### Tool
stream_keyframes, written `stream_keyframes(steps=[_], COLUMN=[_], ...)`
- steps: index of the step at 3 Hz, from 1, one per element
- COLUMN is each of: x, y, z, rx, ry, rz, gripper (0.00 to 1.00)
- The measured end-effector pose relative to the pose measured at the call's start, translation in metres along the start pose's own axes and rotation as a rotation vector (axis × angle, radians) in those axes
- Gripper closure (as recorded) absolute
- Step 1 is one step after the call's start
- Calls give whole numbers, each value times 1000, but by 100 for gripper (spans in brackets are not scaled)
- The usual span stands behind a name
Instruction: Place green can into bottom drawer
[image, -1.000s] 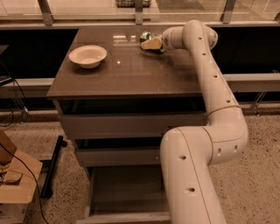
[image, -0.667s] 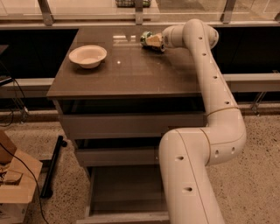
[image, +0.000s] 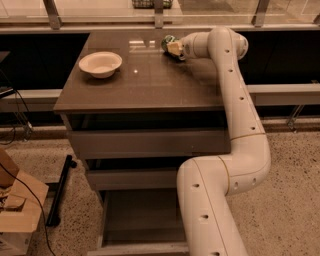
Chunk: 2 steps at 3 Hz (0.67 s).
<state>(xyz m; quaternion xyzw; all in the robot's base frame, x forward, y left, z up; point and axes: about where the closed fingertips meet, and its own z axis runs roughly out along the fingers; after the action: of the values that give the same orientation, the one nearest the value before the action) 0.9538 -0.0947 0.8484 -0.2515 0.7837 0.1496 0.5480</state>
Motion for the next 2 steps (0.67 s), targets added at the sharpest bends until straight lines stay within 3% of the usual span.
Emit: stream_keyframes(steps=[1,2], x=[-4,-7], y=[0,0], z=[-2,-3], rx=[0,0], ry=[0,0], rz=[0,0], gripper=[100,100])
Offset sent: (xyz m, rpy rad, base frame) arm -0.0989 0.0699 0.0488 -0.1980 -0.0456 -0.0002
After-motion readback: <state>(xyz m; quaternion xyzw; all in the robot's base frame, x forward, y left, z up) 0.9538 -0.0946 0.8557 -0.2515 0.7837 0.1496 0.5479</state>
